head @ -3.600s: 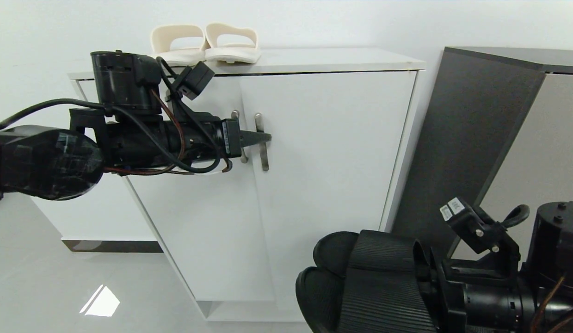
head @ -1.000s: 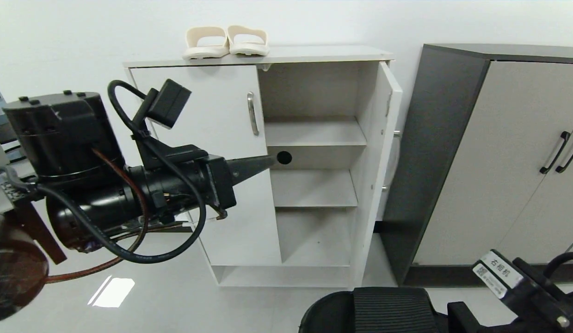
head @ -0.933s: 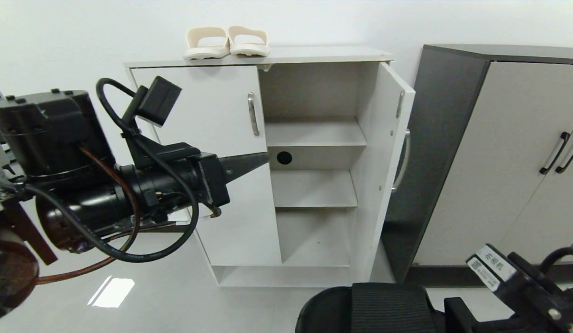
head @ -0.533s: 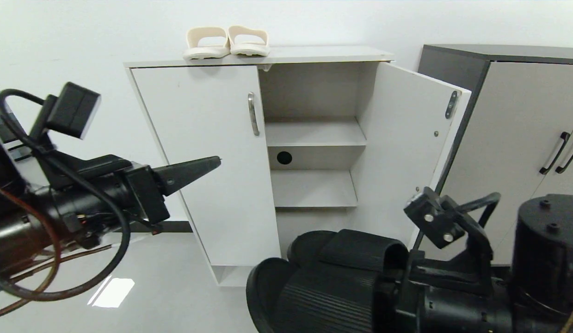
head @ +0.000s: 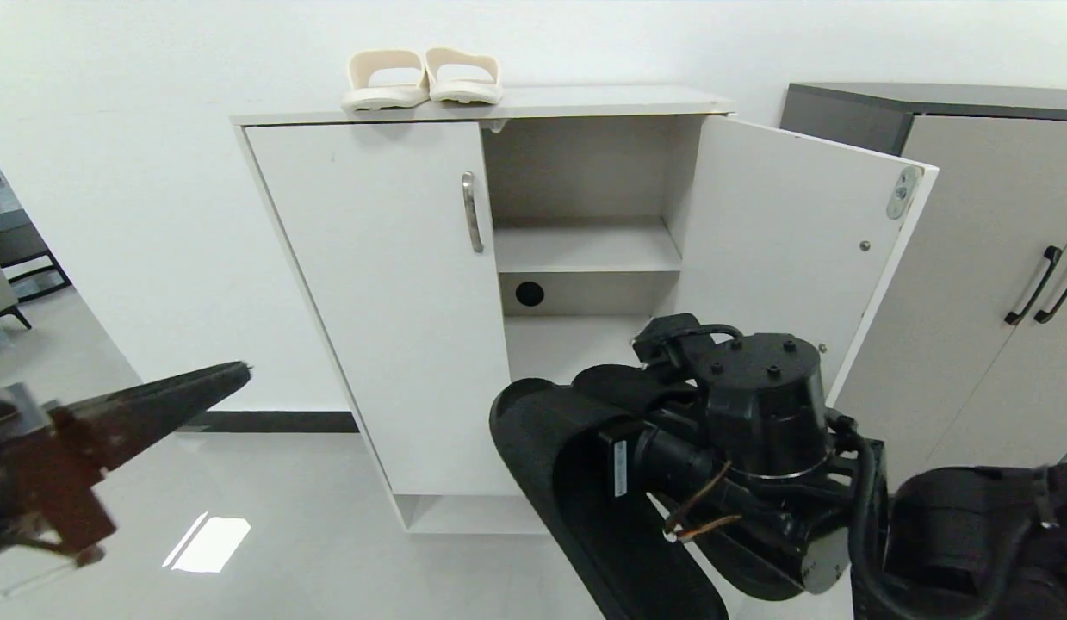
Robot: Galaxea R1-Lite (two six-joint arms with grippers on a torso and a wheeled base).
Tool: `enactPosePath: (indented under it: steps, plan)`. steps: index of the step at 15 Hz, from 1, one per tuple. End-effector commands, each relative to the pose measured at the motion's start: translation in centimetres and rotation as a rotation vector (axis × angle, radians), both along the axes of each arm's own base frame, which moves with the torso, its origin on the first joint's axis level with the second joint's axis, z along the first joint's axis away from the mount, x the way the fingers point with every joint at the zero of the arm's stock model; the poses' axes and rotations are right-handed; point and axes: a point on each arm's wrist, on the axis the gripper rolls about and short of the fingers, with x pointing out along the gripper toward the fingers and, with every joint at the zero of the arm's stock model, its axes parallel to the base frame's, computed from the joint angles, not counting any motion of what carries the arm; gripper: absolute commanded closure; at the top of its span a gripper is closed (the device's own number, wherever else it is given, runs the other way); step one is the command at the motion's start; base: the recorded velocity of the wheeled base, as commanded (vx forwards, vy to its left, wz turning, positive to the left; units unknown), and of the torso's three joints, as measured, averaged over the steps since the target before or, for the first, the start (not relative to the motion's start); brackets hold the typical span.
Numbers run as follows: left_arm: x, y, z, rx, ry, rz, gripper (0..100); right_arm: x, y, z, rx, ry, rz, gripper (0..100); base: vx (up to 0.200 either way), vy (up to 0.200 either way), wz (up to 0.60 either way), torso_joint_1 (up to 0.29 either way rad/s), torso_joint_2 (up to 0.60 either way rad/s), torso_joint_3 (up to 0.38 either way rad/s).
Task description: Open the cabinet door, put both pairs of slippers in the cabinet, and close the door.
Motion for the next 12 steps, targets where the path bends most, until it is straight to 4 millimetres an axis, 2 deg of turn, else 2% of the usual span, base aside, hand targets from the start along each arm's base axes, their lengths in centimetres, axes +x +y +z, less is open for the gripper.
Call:
enactPosePath:
  steps: [1, 3, 6, 9, 12]
  plan:
    - [-5.7, 1.8, 0.1, 0.056, -0.123, 0.097, 100, 2.6, -0.2, -1.7, -0.058, 0.009, -0.059, 100, 0.000, 0.000, 0.00, 0.000, 0.00, 0.000]
    - [-8.6, 3.0, -0.3, 0.052, -0.168, 0.289, 100, 3.8, -0.6, -2.2, -0.080, 0.007, -0.100, 100, 0.000, 0.000, 0.00, 0.000, 0.00, 0.000]
    - [-12.1, 4.1, -3.6, 0.106, -0.099, 0.387, 100, 4.9, -1.5, -2.2, -0.098, 0.000, -0.183, 100, 0.000, 0.000, 0.00, 0.000, 0.00, 0.000]
    - [-13.1, 4.2, -4.4, 0.126, -0.120, 0.437, 100, 5.4, -2.2, -2.3, -0.137, -0.010, -0.236, 100, 0.000, 0.000, 0.00, 0.000, 0.00, 0.000]
    - [-13.3, 4.2, -4.7, 0.127, -0.122, 0.444, 100, 5.6, -2.5, -2.2, -0.144, -0.015, -0.265, 100, 0.000, 0.000, 0.00, 0.000, 0.00, 0.000]
